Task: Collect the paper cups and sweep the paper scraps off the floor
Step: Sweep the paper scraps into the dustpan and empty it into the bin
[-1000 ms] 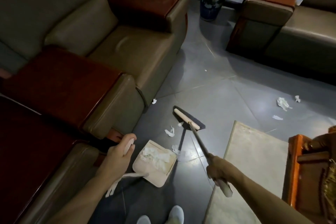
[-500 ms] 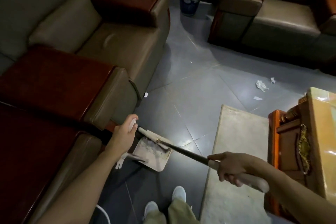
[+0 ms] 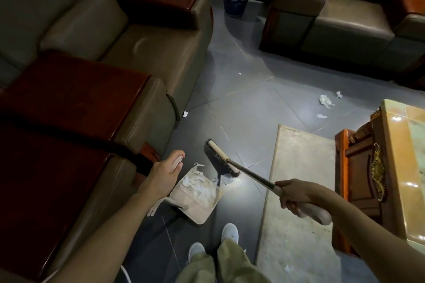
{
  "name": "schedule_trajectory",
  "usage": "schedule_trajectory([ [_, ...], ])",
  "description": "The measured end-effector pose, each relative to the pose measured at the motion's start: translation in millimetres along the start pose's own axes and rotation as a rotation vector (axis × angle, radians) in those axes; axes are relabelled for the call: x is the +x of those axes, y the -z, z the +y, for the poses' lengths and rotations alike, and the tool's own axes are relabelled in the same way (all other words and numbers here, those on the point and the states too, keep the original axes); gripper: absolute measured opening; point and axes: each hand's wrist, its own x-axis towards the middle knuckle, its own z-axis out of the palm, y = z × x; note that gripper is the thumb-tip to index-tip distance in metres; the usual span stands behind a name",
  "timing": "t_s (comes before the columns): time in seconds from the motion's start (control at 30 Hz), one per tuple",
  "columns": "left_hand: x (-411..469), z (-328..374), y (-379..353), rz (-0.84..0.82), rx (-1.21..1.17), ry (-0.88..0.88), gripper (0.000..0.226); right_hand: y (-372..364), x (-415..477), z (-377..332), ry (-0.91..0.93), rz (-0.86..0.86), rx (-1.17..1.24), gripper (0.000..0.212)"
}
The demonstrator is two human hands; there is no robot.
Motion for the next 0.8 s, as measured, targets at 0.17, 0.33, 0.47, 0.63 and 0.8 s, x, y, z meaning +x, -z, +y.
schedule_trajectory([
  [0.17, 7, 0, 3, 0.0, -0.021, 0.007, 0.017, -62, 11, -10, 0.006, 0.009, 0.004, 0.057],
  [0.33, 12, 1, 6, 0.014, 0.016, 0.002, 0.019, -82, 6, -25, 0.044, -0.115, 0.097, 0.043],
  [0.47, 15, -1, 11, 0.018, 0.061, -0.022, 0.02, -46, -8, -34, 0.018, -0.179, 0.144, 0.014],
  [0.63, 22, -7, 14, 0.131, -0.04, 0.006, 0.017, 6, -26, -38, -0.049, -0.197, 0.349, 0.049],
  [0.8, 45, -6, 18, 0.207, -0.071, 0.04, 0.02, 53, -1, -62, 0.006, -0.111, 0.268, 0.035],
])
